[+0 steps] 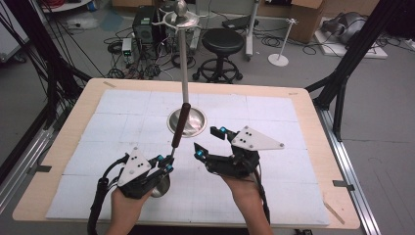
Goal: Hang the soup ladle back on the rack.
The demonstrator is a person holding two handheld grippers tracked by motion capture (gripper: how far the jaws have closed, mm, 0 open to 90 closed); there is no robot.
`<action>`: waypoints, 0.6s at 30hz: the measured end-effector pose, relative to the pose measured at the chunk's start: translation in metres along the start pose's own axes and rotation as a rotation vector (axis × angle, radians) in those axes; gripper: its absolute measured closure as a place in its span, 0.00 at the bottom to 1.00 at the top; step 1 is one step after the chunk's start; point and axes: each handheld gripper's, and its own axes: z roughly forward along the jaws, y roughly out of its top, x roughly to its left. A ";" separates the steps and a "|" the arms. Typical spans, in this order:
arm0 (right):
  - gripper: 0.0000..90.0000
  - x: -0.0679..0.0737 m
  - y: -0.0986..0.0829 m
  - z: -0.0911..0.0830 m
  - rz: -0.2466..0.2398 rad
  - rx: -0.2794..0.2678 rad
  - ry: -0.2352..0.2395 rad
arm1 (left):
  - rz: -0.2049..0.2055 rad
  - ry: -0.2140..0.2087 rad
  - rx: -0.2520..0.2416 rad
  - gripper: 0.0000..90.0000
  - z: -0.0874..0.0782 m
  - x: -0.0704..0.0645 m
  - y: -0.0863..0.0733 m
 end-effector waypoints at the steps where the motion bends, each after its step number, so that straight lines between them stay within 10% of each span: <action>1: 0.40 0.002 0.002 0.002 -0.004 -0.005 0.003 | 0.001 0.004 0.001 0.94 0.001 -0.001 0.001; 18: 0.54 0.014 0.008 0.028 0.045 -0.013 0.030 | 0.003 0.018 0.021 0.93 0.015 -0.013 0.004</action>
